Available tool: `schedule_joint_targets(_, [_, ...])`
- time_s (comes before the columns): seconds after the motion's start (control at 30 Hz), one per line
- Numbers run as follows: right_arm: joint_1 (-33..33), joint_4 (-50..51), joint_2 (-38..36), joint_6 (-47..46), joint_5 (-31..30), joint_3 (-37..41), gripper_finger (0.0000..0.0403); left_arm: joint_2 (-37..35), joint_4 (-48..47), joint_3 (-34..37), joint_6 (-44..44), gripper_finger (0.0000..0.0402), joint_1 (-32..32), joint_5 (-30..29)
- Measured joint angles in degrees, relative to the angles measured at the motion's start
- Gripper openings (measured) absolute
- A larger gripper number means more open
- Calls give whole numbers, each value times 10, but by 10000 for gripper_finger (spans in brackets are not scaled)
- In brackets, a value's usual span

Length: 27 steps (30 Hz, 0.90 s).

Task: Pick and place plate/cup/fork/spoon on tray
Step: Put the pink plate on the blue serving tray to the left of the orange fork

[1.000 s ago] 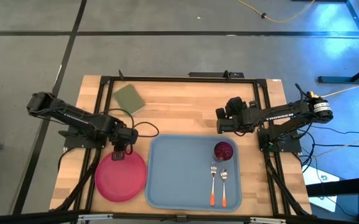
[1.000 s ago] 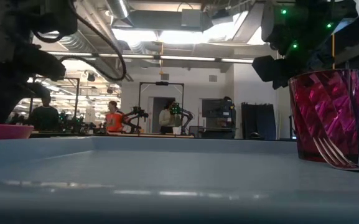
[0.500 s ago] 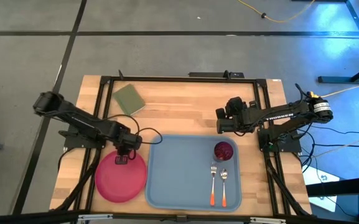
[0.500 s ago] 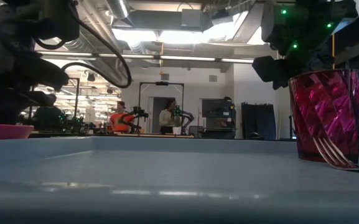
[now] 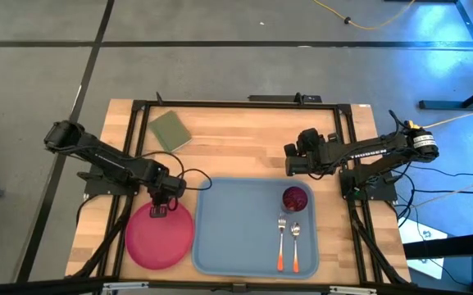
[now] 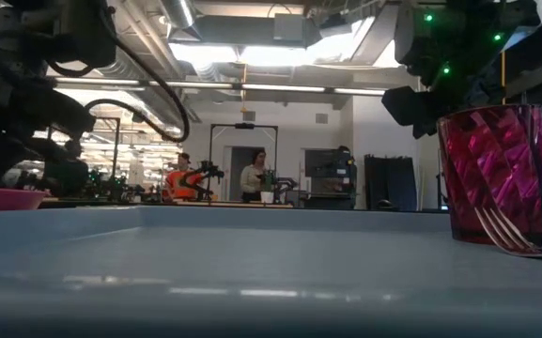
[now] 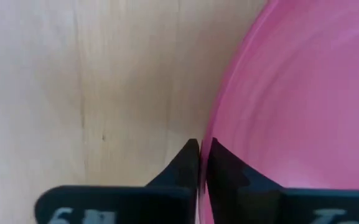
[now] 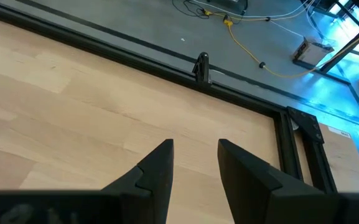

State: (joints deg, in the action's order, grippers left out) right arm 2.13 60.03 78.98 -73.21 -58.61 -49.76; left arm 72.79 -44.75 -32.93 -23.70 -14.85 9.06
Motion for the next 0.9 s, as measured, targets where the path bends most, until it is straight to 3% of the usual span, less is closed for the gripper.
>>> schedule_joint_targets(0.3, [0, -1, 0, 0, 0, 0, 131, -27, -38, -18, -32, 4, 0, 17])
schedule_joint_targets(0.63, [0, -6, 0, 0, 3, 0, 131, -44, -268, -155, -34, 2, 0, -19])
schedule_joint_targets(0.9, [0, -5, 0, 0, 3, 0, 131, -44, -264, -247, -30, 2, 1, -44])
